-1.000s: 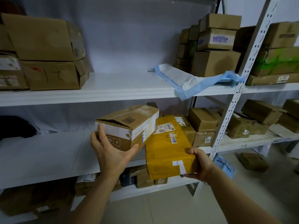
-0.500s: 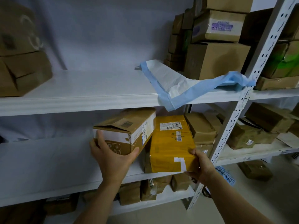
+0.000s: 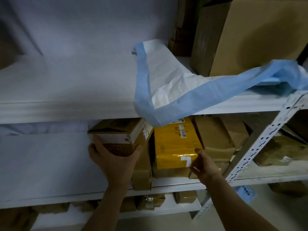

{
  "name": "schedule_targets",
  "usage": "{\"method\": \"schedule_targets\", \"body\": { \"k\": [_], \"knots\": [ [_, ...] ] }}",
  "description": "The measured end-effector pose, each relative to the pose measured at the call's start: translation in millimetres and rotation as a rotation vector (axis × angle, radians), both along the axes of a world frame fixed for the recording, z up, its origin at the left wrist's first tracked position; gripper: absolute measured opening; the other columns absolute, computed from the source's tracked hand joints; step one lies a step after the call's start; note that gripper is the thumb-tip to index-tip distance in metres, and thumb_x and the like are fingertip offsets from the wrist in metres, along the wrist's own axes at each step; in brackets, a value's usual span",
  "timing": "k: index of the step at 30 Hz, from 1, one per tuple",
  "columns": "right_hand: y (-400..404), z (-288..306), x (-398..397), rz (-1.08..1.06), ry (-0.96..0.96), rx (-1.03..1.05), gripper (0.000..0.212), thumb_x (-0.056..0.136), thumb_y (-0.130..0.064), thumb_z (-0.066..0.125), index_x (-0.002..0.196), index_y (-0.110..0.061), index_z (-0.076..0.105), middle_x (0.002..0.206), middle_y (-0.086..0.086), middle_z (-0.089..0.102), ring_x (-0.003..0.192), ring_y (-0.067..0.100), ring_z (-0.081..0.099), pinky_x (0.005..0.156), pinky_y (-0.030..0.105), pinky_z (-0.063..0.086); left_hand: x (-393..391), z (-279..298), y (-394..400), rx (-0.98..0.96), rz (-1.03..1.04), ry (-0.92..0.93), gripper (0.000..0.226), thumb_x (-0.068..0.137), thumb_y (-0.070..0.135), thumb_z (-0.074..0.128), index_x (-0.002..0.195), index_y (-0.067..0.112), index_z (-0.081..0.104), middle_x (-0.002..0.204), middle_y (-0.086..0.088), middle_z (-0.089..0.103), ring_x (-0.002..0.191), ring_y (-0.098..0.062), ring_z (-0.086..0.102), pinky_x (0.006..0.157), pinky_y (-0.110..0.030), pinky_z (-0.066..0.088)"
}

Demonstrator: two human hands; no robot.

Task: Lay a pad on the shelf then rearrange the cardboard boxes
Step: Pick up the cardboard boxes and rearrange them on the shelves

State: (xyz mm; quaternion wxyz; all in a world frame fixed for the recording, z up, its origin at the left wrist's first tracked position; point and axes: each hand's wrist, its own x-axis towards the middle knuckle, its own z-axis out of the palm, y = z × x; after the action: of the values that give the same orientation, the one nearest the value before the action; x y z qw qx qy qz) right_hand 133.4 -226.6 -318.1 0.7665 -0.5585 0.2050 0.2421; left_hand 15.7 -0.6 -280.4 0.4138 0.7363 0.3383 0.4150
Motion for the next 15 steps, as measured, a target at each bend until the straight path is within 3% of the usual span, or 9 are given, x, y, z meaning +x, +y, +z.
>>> {"method": "schedule_targets", "body": {
  "k": [4, 8, 10, 15],
  "knots": [
    [-2, -17, 5, -0.096, 0.021, 0.047, 0.037, 0.087, -0.037, 0.06, 0.112, -0.011, 0.057, 0.106, 0.018, 0.064, 0.095, 0.033, 0.061, 0.097, 0.047, 0.041, 13, -7, -7, -0.056, 0.032, -0.025, 0.13, 0.039, 0.052, 0.083, 0.147, 0.027, 0.015, 0.147, -0.014, 0.02, 0.135, -0.032, 0.025, 0.102, -0.054, 0.044],
    [2, -17, 8, -0.181, 0.055, 0.108, 0.036, 0.088, -0.027, 0.061, 0.117, -0.008, 0.051, 0.11, 0.021, 0.063, 0.103, 0.037, 0.062, 0.085, 0.044, 0.05, 24, -12, -15, -0.113, 0.06, -0.004, 0.133, 0.041, 0.052, 0.084, 0.149, 0.026, 0.011, 0.149, -0.014, 0.016, 0.137, -0.032, 0.022, 0.105, -0.052, 0.041],
    [5, -15, 10, -0.186, 0.072, 0.115, 0.036, 0.089, -0.024, 0.061, 0.118, -0.006, 0.049, 0.112, 0.021, 0.061, 0.109, 0.038, 0.06, 0.09, 0.046, 0.051, 28, -12, -21, -0.125, 0.054, -0.003, 0.132, 0.043, 0.048, 0.086, 0.149, 0.025, 0.011, 0.149, -0.016, 0.015, 0.137, -0.032, 0.022, 0.106, -0.052, 0.04],
    [0, -23, 16, -0.126, 0.118, -0.002, 0.043, 0.087, -0.032, 0.063, 0.118, -0.005, 0.052, 0.102, 0.02, 0.063, 0.105, 0.035, 0.061, 0.103, 0.048, 0.043, 35, -5, -22, -0.159, 0.046, -0.052, 0.132, 0.038, 0.063, 0.072, 0.149, 0.026, 0.01, 0.15, -0.013, 0.014, 0.138, -0.03, 0.02, 0.106, -0.052, 0.041]
  ]
}}
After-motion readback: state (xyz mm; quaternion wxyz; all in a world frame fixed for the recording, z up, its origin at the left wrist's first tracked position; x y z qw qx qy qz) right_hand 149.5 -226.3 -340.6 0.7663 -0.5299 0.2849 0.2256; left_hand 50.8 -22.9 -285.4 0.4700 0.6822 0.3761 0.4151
